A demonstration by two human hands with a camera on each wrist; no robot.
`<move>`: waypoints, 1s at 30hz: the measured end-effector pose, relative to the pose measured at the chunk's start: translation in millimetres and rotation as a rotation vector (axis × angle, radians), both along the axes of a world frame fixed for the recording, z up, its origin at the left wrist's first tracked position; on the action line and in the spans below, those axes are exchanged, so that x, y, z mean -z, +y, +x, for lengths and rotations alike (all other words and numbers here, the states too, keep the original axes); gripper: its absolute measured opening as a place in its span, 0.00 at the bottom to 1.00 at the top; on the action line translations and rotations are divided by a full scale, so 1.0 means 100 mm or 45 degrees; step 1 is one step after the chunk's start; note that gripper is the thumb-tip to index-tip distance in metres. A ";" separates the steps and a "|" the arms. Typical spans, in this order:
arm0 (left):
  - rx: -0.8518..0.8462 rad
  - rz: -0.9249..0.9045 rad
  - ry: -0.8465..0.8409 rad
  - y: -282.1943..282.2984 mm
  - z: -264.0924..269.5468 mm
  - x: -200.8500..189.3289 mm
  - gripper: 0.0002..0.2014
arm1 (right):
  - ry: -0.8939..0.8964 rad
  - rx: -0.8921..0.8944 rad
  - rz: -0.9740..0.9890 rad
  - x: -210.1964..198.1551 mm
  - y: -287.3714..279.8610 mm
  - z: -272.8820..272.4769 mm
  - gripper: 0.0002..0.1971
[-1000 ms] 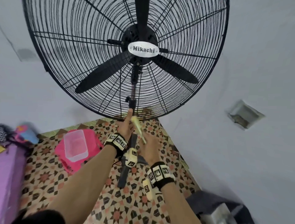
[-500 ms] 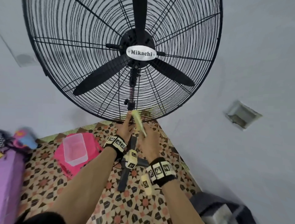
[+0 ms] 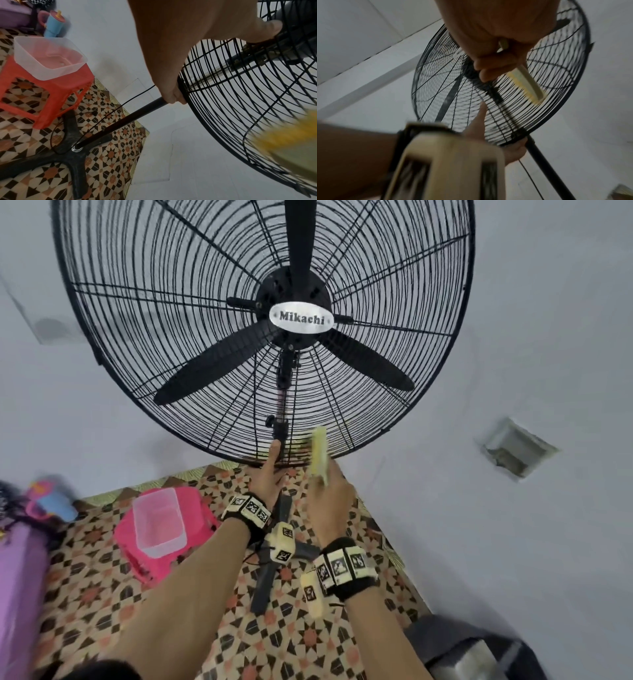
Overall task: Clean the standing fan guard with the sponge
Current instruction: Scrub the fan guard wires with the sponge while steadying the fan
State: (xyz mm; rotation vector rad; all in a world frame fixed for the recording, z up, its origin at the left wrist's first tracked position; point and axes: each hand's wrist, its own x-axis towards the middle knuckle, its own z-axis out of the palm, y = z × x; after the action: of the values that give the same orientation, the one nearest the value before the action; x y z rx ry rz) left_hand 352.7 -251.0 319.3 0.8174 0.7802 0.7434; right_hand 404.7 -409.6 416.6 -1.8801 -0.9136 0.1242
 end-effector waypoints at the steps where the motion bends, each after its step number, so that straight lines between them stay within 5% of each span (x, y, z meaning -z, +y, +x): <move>1: -0.010 0.006 -0.012 -0.02 0.00 0.00 0.63 | 0.029 0.112 0.030 -0.04 -0.02 0.06 0.20; 4: -0.035 -0.018 0.002 -0.01 0.03 0.01 0.66 | 0.026 0.202 -0.034 -0.16 0.04 0.15 0.22; 9: 0.007 -0.005 -0.019 0.00 0.02 -0.01 0.61 | -0.105 -0.256 -0.171 -0.17 0.11 -0.05 0.25; 15: -0.081 -0.113 0.048 0.11 0.00 0.13 0.71 | 0.015 0.198 -0.050 -0.46 -0.01 0.14 0.25; 18: -0.032 -0.098 0.072 0.15 0.00 0.13 0.62 | -0.173 0.248 -0.105 -0.54 0.16 0.07 0.27; 20: 0.031 -0.069 0.090 0.12 0.00 0.11 0.61 | -0.235 0.083 -0.144 -0.50 0.26 -0.07 0.29; 23: 0.047 0.065 0.090 0.10 -0.02 0.11 0.45 | -0.090 -0.205 -0.074 -0.42 0.27 -0.13 0.27; 26: -0.020 -0.047 0.090 0.09 0.00 0.09 0.70 | 0.051 -0.082 0.026 -0.46 0.21 0.06 0.26; 30: -0.079 -0.110 0.096 0.06 0.00 0.06 0.74 | -0.036 0.125 -0.011 -0.58 0.19 0.19 0.27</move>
State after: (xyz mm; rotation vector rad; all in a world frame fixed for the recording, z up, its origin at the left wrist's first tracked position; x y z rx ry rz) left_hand 352.5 -245.1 312.9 0.7496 0.9026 0.7319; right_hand 423.7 -390.5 474.8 -1.9355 -0.8392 0.0423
